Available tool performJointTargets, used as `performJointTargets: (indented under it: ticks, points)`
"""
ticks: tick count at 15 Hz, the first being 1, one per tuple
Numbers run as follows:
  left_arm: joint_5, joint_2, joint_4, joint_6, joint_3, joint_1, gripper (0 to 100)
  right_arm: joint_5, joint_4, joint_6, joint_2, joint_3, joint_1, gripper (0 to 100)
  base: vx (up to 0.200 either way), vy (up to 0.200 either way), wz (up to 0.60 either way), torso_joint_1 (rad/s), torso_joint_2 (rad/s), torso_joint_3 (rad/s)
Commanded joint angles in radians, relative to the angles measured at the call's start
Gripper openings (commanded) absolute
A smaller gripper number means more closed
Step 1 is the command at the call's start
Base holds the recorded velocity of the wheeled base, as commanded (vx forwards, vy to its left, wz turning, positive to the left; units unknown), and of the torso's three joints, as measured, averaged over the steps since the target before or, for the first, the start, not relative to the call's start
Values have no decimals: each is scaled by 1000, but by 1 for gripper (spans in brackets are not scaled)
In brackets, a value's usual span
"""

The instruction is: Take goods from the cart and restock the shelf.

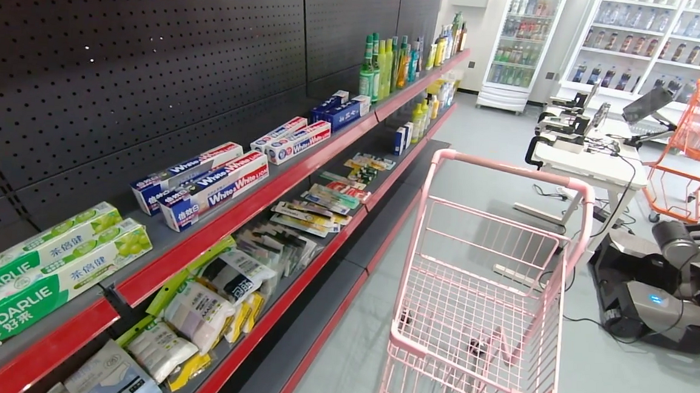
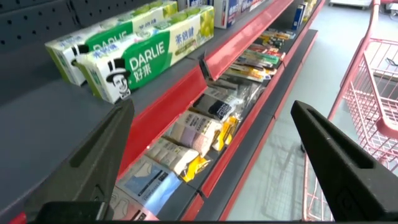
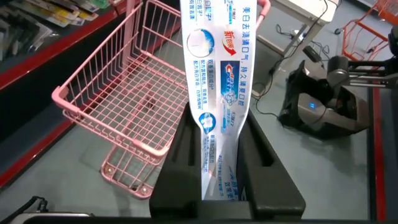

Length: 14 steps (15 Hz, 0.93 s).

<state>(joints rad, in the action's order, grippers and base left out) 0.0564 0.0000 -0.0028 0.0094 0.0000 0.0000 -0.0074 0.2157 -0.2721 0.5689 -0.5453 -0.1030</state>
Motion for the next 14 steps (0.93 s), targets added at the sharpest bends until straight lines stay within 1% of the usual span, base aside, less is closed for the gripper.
performJointTargets:
  ticks: [1, 14]
  points:
    - [0, 0, 0, 0, 0, 0, 100, 0, -3, 1, 28, -7, 0, 0, 0, 0, 0, 183, -383, -193]
    - [0, 0, 0, 0, 0, 0, 100, -5, -6, 1, 66, -7, 0, 0, 0, 0, 0, 172, -348, -185]
